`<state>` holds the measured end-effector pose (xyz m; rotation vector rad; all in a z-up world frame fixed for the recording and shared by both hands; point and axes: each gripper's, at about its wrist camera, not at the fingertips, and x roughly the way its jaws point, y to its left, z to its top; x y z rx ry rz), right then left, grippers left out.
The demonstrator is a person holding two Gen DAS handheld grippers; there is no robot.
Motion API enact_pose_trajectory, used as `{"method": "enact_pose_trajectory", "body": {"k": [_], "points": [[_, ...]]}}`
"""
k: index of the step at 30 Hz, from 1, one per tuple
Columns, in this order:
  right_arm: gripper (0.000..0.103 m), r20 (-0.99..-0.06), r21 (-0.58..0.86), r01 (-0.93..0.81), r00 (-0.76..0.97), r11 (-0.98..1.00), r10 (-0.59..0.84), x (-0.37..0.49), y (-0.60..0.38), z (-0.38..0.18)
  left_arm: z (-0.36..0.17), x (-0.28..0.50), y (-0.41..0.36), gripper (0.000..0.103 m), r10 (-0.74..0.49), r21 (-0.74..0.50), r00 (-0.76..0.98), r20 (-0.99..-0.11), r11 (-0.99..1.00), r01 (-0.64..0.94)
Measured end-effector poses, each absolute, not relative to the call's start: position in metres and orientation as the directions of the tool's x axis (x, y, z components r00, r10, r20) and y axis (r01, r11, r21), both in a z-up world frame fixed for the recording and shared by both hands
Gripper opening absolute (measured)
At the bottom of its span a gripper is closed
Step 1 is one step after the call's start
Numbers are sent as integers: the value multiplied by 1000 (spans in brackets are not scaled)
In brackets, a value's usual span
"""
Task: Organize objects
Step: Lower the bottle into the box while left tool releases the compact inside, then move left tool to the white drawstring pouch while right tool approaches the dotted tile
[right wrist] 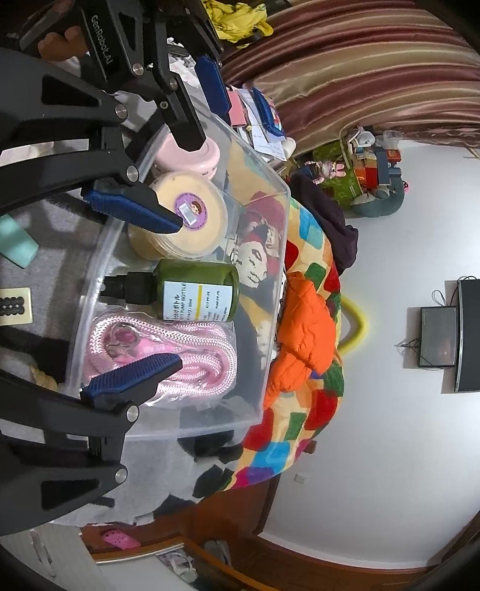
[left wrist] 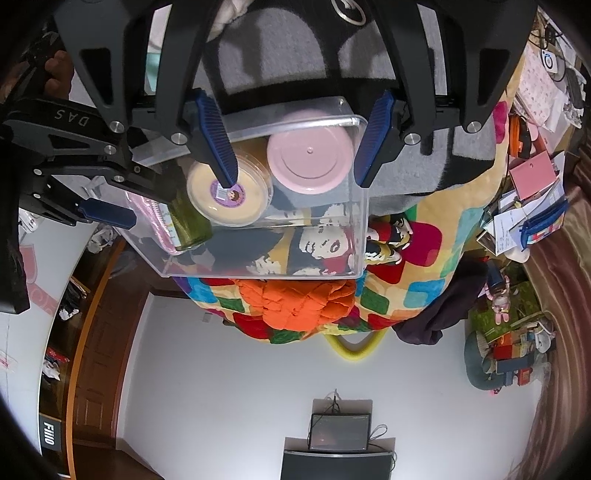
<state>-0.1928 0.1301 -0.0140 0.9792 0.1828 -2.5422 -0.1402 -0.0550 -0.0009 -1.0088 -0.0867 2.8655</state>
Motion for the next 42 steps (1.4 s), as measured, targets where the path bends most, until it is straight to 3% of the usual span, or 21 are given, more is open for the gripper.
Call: {"method": "enact_pose_trajectory", "body": {"k": [3, 6, 21, 25, 42], "points": [[66, -666, 23, 417, -671, -908, -325, -188, 133, -12, 2, -136, -52, 74, 111, -80, -778, -618, -994, -78], [74, -658, 30, 412, -678, -911, -328, -184, 137, -10, 4, -130, -51, 81, 115, -86, -775, -621, -993, -77], [75, -631, 32, 397, -704, -917, -326, -150, 174, 4, 15, -98, -41, 93, 123, -79, -776, -619, -992, -94], [82, -622, 31, 378, -717, -925, -314, -140, 184, 6, 17, -86, -39, 94, 110, -62, -780, -616, -994, -91], [83, -647, 11, 319, -721, -948, -250, -113, 220, -18, -25, -63, -19, 95, 148, -105, -686, -712, -989, -104]]}}
